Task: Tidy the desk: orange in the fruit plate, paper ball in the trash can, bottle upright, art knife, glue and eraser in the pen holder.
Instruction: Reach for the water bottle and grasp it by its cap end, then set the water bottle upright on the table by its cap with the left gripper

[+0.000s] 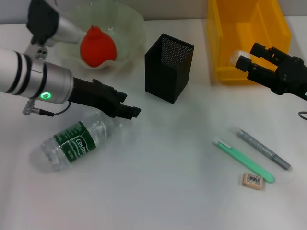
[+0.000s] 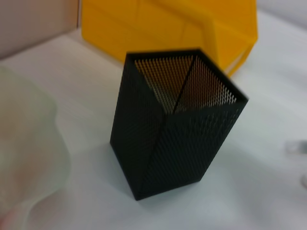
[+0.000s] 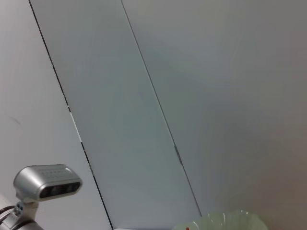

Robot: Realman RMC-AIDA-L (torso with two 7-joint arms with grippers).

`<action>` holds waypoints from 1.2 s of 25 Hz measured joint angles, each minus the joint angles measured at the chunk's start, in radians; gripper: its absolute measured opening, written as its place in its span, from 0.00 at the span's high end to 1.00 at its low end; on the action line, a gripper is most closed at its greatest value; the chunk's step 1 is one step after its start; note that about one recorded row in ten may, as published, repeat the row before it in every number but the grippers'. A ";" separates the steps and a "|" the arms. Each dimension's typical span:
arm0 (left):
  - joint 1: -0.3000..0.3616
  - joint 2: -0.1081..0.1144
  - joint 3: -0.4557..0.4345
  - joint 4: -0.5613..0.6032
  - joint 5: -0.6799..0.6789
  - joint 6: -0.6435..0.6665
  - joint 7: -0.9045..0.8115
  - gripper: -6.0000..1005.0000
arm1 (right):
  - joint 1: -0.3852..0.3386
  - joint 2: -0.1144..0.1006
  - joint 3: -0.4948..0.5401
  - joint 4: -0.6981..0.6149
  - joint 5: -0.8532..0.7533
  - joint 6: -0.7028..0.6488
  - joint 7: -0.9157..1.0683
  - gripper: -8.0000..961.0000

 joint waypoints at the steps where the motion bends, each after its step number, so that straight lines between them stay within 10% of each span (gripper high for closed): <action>1: -0.006 -0.001 0.017 0.000 0.010 -0.009 -0.015 0.37 | 0.000 0.000 0.000 0.000 0.000 0.000 -0.001 0.19; 22: -0.018 -0.003 0.175 0.011 0.076 -0.090 -0.116 0.37 | -0.007 0.000 -0.002 0.003 -0.001 -0.004 -0.002 0.19; 30: -0.004 -0.004 0.188 0.055 0.049 -0.070 -0.108 0.52 | -0.012 0.000 0.001 0.003 -0.001 -0.010 -0.002 0.19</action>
